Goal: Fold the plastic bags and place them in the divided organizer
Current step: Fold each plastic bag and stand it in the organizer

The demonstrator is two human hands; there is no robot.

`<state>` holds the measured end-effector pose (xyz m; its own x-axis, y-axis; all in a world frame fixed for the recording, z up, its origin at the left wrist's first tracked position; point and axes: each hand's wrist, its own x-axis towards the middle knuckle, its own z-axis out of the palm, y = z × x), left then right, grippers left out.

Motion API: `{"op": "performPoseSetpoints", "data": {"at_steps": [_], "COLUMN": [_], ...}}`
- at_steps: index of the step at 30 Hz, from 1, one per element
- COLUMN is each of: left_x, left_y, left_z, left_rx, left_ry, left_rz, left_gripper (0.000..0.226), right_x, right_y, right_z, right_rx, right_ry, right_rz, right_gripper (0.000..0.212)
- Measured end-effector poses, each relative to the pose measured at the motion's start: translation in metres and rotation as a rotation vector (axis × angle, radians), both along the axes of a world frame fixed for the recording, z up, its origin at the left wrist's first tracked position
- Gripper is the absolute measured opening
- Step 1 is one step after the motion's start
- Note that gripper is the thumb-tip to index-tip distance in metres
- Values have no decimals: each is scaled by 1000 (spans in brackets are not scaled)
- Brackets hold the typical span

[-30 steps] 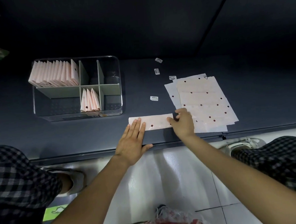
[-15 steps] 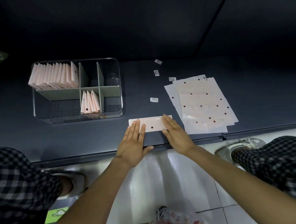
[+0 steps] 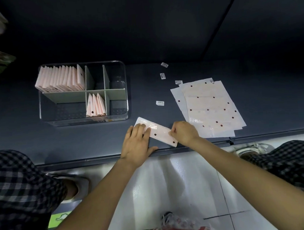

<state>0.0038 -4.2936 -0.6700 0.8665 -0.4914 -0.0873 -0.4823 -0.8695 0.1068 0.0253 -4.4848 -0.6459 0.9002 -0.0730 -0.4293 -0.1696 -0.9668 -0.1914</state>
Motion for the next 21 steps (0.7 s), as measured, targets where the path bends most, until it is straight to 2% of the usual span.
{"op": "performPoseSetpoints", "data": {"at_steps": [4,6,8,10,12,13,14,16,18,21], "left_x": [-20,-30,-34,-35,-34,-34,-34,-33,-31,-30], "left_y": [-2,-3,-3,-2,-1,0,0,0,-1,0], "left_z": [0,-2,-4,-5,-5,-5,-5,-4,-3,-4], "left_rx": [-126,-142,-152,-157,-175,-195,-219,-274,-324,-418], "left_ry": [-86,-83,-97,-145,-180,-181,-175,-157,-132,-62], "left_rz": [-189,-217,-215,-207,-192,-179,-165,-134,-103,-44], "left_gripper": [77,78,72,61,55,52,50,46,42,36], "right_x": [-33,-47,-56,-60,-61,-61,-60,-61,-61,-57], "right_y": [7,12,14,10,-1,-7,-13,-20,-18,-10], "right_z": [-5,-7,-6,-3,-1,0,-1,-4,-10,-17], "right_rx": [97,201,256,196,138,145,166,191,192,243], "right_ry": [146,200,204,86,-126,-186,-198,-128,-98,-195], "right_rz": [-150,-238,-239,-128,46,153,267,426,481,398], "right_gripper": [31,37,41,35,17,24,40,63,66,48]}}
